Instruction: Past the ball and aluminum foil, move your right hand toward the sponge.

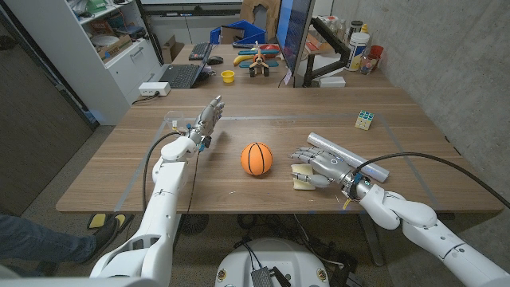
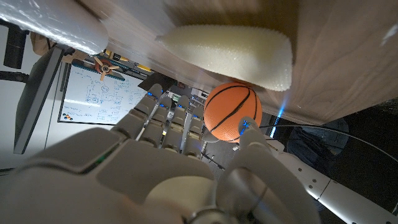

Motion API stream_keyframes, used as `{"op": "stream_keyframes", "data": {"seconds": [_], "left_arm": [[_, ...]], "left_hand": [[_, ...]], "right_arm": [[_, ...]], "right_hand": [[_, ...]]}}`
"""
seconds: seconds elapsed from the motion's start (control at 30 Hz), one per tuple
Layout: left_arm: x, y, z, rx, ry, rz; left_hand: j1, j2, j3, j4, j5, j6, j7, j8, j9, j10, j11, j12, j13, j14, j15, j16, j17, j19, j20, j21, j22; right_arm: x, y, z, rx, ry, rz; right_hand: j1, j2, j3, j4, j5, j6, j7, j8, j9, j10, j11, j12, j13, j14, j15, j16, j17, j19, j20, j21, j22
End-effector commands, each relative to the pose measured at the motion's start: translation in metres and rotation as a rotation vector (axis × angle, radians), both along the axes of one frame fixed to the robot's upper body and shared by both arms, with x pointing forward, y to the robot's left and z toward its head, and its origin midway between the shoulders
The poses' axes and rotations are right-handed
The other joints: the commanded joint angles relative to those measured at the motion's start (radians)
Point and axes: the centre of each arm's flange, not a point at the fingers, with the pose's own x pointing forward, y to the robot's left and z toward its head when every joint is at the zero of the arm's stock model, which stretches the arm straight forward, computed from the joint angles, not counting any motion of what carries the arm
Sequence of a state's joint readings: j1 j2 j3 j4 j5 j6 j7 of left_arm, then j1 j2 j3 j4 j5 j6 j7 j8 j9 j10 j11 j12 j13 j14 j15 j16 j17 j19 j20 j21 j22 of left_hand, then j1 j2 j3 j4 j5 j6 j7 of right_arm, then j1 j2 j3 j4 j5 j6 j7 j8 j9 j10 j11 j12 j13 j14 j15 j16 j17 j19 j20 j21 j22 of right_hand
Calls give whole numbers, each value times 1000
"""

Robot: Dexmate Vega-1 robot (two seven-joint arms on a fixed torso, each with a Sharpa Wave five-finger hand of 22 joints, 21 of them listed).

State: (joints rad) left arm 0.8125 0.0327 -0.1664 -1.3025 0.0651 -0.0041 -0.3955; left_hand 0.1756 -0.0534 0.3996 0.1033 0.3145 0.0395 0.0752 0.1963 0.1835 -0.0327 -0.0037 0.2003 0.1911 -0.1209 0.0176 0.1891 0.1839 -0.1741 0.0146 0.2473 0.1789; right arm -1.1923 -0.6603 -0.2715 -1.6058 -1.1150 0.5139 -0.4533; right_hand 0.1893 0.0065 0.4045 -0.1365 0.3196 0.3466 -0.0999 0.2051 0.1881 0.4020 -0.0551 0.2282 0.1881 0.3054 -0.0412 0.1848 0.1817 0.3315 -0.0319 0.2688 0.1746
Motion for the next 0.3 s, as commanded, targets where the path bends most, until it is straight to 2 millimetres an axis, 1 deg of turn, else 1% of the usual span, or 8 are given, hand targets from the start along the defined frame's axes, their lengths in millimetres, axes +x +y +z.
{"op": "stream_keyframes", "data": {"seconds": [0.03, 0.3], "left_arm": [[4, 1, -1, -6, 3, -5], [6, -1, -1, -6, 3, -8]], "left_hand": [[3, 8, -3, -2, 1, 6, -1, 4, 5, -3, 3, 7, 3, -11, -2, -2, 1, -37, 1, -4, 6], [3, 9, -5, -2, 1, 6, -2, 4, 5, -3, 3, 7, 3, -12, -2, -1, 1, -38, 2, -6, 6]], "right_arm": [[3, 2, -2, -7, 26, 0], [4, 1, -4, 0, 31, -3]], "right_hand": [[4, 1, 6, -1, 6, 9, 1, 0, 6, 7, -5, -2, 2, 9, -51, 5, 1, 4, 3, -1, 3], [5, 1, 7, -1, 5, 11, 1, 0, 6, 9, -5, -2, 2, 10, -49, 5, 1, 4, 4, -4, 3]]}}
